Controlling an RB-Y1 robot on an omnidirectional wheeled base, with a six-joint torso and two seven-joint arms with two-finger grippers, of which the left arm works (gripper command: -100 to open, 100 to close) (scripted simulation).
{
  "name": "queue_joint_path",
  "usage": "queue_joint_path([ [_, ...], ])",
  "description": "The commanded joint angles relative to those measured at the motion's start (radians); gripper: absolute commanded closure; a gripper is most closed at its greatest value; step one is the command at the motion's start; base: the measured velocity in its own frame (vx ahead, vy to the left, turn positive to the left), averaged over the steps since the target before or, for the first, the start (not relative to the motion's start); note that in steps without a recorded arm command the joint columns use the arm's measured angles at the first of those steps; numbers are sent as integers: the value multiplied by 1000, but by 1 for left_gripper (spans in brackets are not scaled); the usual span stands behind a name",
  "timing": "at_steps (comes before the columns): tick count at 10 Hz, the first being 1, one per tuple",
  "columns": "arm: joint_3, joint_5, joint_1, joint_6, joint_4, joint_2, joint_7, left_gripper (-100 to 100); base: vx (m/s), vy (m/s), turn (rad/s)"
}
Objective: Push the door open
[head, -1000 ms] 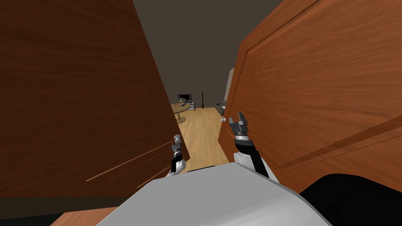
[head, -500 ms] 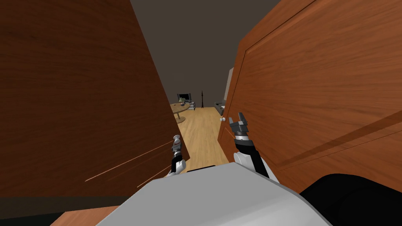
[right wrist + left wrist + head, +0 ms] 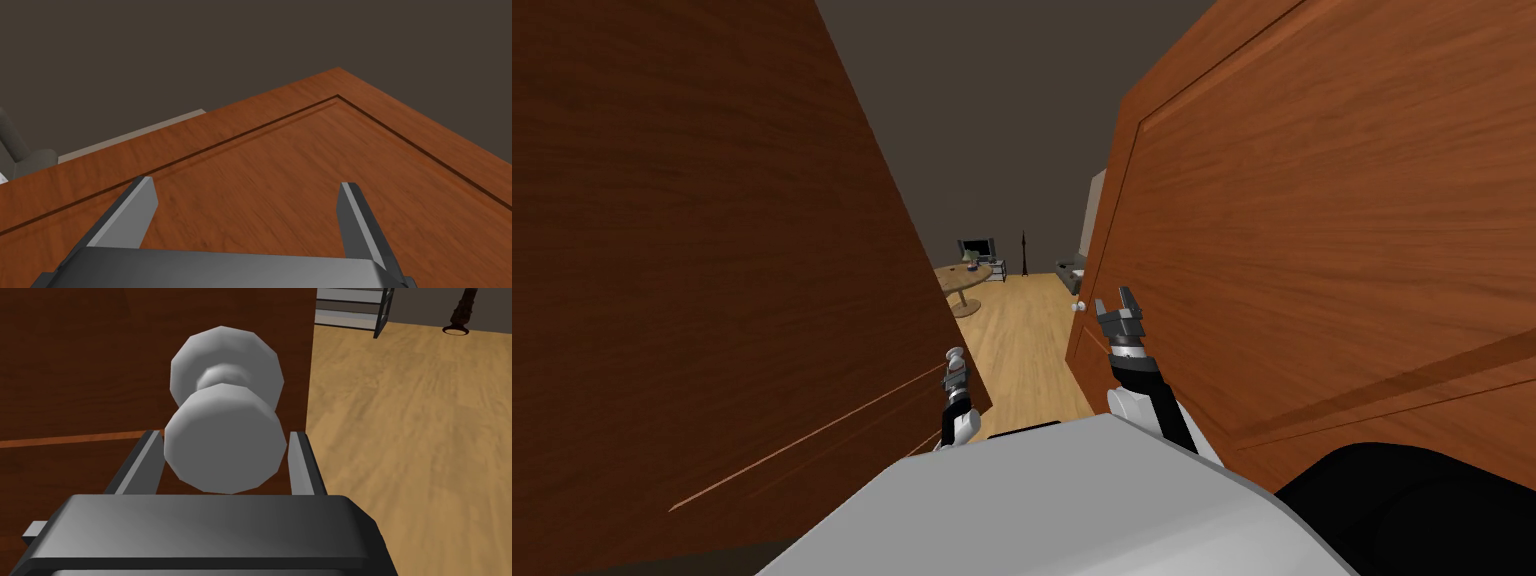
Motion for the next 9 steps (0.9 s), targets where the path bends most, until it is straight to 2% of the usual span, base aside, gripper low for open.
queue_joint_path([
  [1, 8, 3, -23, -30, 37, 13, 14, 100, 59, 16, 14],
  [2, 34, 25, -8, -35, 18, 27, 1, 100, 119, 27, -133],
  [5, 81, 65, 20, -43, -18, 45, -23, 100, 191, 18, -108],
  [7, 108, 87, 36, -47, -37, 51, -37, 100, 165, 56, -76],
  [8, 108, 87, 36, -47, -37, 51, -37, 100, 122, 49, -22],
  [9, 126, 102, 46, -50, -51, 54, -46, 100, 112, 26, -81],
])
